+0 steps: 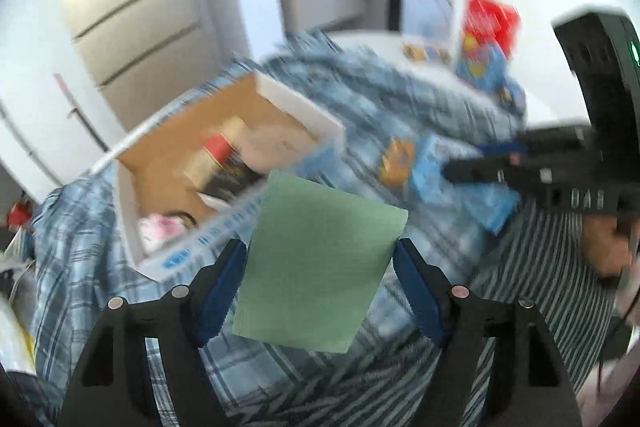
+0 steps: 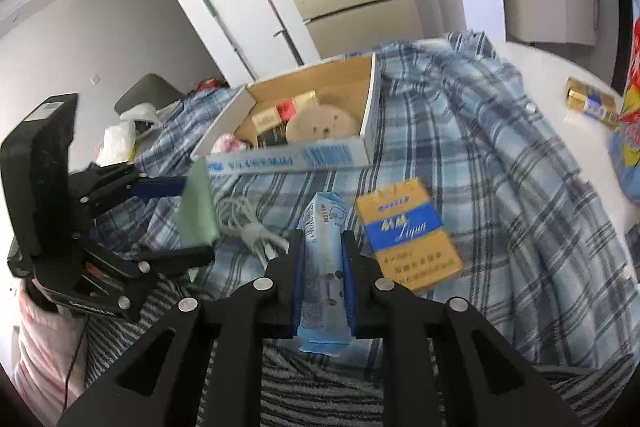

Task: Organize soft objects
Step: 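Lift the green card and blue packet and carry both over the cardboard box, then open the left gripper to drop the card while the right releases the packet inside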

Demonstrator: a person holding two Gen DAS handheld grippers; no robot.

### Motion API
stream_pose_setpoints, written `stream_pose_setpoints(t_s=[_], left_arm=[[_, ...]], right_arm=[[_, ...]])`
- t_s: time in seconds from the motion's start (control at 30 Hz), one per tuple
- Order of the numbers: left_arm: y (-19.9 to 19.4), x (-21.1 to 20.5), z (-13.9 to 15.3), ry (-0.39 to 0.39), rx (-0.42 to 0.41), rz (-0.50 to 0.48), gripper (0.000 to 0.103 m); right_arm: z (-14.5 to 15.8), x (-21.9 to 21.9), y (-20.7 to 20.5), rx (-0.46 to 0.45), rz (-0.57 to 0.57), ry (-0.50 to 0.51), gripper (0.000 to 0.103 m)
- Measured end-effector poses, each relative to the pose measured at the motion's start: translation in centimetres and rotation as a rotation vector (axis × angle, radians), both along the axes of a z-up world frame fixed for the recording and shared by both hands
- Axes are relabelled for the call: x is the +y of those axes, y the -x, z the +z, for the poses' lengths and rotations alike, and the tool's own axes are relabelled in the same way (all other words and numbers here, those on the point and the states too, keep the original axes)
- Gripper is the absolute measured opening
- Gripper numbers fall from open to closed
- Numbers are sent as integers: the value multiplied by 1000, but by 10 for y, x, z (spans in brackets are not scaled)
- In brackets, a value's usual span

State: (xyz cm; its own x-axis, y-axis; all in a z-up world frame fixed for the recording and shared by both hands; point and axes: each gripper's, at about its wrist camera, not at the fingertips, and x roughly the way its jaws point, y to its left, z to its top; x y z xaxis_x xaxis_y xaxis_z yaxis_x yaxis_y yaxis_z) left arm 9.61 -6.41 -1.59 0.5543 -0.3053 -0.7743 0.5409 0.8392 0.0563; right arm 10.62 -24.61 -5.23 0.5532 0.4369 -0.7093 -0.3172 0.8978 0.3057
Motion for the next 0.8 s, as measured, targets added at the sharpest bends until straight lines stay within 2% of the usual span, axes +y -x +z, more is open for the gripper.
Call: stream_pose_setpoints(t_s=[0.2,0.3,0.4,0.53,0.67,0.8], left_arm=[[-22,20,52,112,-169,188,78],[-36,31,69,156,-201,250,78],[-58,41,71,177,-219,335,78],[-83,56,48,260,-159,378,77],[-101,61,9,248,-99,411,77],[-105,68,-19,247,-45,445,77]], right_arm=[[53,21,-15,-116,-4,14,16],[83,39,-32,-189,-28,6,16],[98,57,-59,-249,-84,36,16],[90,74,-93,-255,-133,71,16],[58,85,-118,-211,-137,103,16],[28,88,-125,-209,-149,164,16]])
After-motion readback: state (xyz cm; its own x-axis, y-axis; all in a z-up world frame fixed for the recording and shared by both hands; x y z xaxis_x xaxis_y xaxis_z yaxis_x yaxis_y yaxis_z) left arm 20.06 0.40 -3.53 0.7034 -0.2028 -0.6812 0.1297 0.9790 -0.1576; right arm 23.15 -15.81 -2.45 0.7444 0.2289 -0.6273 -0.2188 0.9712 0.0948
